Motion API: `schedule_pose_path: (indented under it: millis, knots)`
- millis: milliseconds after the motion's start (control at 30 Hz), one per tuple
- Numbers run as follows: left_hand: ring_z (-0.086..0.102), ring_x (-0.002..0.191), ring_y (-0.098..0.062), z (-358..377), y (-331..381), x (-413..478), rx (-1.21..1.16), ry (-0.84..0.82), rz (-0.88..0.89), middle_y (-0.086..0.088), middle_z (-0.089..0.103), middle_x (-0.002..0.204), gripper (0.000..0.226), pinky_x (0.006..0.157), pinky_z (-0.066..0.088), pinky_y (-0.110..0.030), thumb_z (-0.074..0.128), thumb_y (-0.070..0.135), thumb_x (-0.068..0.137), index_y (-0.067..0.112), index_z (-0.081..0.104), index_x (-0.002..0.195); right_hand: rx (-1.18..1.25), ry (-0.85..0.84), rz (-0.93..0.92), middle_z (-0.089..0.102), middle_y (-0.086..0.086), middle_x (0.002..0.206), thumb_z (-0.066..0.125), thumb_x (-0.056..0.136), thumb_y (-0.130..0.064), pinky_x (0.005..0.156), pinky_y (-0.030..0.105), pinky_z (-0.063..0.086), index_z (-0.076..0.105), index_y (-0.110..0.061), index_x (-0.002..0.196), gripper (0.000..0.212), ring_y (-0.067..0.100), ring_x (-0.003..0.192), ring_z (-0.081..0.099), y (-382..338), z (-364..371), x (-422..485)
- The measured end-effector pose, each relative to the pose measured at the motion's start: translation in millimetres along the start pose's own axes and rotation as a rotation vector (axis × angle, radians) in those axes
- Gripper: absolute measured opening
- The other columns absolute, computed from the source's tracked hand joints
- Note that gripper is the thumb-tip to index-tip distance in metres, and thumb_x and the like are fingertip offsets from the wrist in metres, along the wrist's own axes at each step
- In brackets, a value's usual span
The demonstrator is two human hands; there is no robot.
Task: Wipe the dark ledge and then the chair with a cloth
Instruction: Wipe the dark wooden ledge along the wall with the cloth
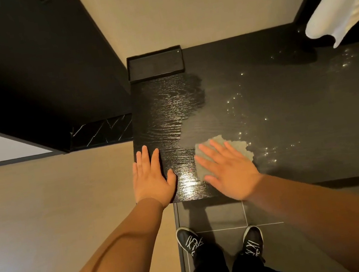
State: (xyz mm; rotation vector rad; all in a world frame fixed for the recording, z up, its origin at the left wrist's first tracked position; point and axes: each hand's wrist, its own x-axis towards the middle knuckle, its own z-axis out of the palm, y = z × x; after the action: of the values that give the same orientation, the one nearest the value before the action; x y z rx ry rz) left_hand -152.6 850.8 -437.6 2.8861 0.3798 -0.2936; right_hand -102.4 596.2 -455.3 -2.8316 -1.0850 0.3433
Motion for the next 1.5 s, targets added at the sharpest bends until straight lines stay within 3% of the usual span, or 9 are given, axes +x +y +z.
schedule_pose_path:
  millis: [133, 300, 367, 567, 800, 1000, 1233, 1400, 1500]
  knots:
    - [-0.001, 0.163, -0.026, -4.3, -3.2, 14.7, -0.065, 0.023, -0.040, -0.004, 0.004, 0.177, 0.079, 0.132, 0.006, -0.045, 0.033, 0.064, 0.096, 0.028, 0.023, 0.166, 0.015, 0.010, 0.195, 0.002, 0.003, 0.173, 0.022, 0.104, -0.054, 0.127, 0.054, 0.004, 0.018, -0.026, 0.164, 0.066, 0.031, 0.158, -0.008, -10.0, -6.9, 10.1]
    - [-0.002, 0.163, -0.025, 2.9, -4.7, 19.8, 0.008, 0.040, -0.021, -0.003, 0.002, 0.177, 0.078, 0.132, 0.007, -0.046, 0.028, 0.062, 0.098, 0.029, 0.017, 0.168, 0.000, -0.064, -0.187, -0.004, -0.003, 0.172, 0.025, 0.104, -0.056, 0.126, 0.050, -0.001, 0.014, -0.031, 0.164, 0.066, 0.025, 0.157, -0.014, -14.5, 7.1, 9.1]
    - [-0.001, 0.163, -0.025, 4.8, -5.6, 20.5, 0.008, 0.049, -0.026, -0.003, 0.003, 0.177, 0.078, 0.132, 0.009, -0.046, 0.029, 0.062, 0.098, 0.030, 0.018, 0.168, -0.018, -0.046, -0.226, 0.001, -0.004, 0.173, 0.029, 0.104, -0.058, 0.127, 0.049, 0.001, 0.018, -0.031, 0.164, 0.066, 0.022, 0.158, -0.010, 0.0, 4.6, 18.7]
    - [-0.001, 0.163, -0.024, 6.0, -6.0, 21.7, -0.020, 0.061, -0.025, -0.002, 0.004, 0.177, 0.078, 0.132, 0.010, -0.047, 0.032, 0.062, 0.096, 0.032, 0.020, 0.167, -0.030, 0.021, 0.164, -0.002, 0.001, 0.173, 0.022, 0.105, -0.054, 0.127, 0.051, 0.004, 0.015, -0.026, 0.164, 0.066, 0.028, 0.158, -0.008, -13.5, -5.9, 46.4]
    - [-0.001, 0.163, -0.023, 3.1, -5.4, 20.2, -0.015, 0.056, -0.035, -0.001, 0.002, 0.177, 0.076, 0.131, 0.012, -0.048, 0.035, 0.060, 0.097, 0.033, 0.019, 0.167, -0.018, -0.051, -0.362, 0.002, -0.005, 0.173, 0.032, 0.105, -0.054, 0.128, 0.051, 0.006, 0.021, -0.030, 0.163, 0.064, 0.023, 0.158, -0.009, -7.2, 4.9, 38.8]
    - [-0.003, 0.163, -0.021, 2.6, -4.3, 20.6, -0.020, 0.050, -0.037, 0.000, 0.000, 0.177, 0.075, 0.131, 0.012, -0.047, 0.039, 0.060, 0.100, 0.035, 0.016, 0.167, 0.030, 0.061, 0.030, 0.011, 0.003, 0.172, 0.034, 0.104, -0.050, 0.126, 0.053, 0.013, 0.026, -0.024, 0.162, 0.064, 0.029, 0.159, 0.003, -7.4, -12.0, 77.0]
    - [-0.004, 0.163, -0.020, 2.3, -5.1, 20.1, -0.043, 0.050, -0.042, 0.002, -0.001, 0.177, 0.076, 0.131, 0.015, -0.047, 0.044, 0.059, 0.100, 0.035, 0.016, 0.167, 0.002, -0.053, -0.340, 0.004, -0.003, 0.173, 0.036, 0.104, -0.052, 0.128, 0.049, 0.003, 0.019, -0.029, 0.163, 0.065, 0.024, 0.159, -0.005, -3.2, -7.3, 61.4]
    - [-0.003, 0.162, -0.021, 0.5, -3.3, 20.2, -0.039, 0.038, -0.043, 0.003, -0.002, 0.177, 0.076, 0.131, 0.013, -0.046, 0.042, 0.060, 0.101, 0.036, 0.013, 0.167, 0.031, 0.026, 0.032, 0.006, -0.001, 0.172, 0.026, 0.105, -0.053, 0.128, 0.050, 0.009, 0.020, -0.025, 0.163, 0.065, 0.025, 0.159, 0.000, 18.0, -21.2, 96.6]
    - [-0.005, 0.162, -0.021, 0.8, -4.0, 19.9, -0.031, 0.030, -0.044, 0.002, -0.003, 0.177, 0.077, 0.131, 0.011, -0.046, 0.040, 0.061, 0.100, 0.037, 0.012, 0.167, 0.028, 0.051, 0.063, 0.004, 0.002, 0.173, 0.024, 0.105, -0.050, 0.128, 0.051, 0.007, 0.020, -0.023, 0.164, 0.065, 0.030, 0.158, -0.002, 3.1, -18.1, 93.1]
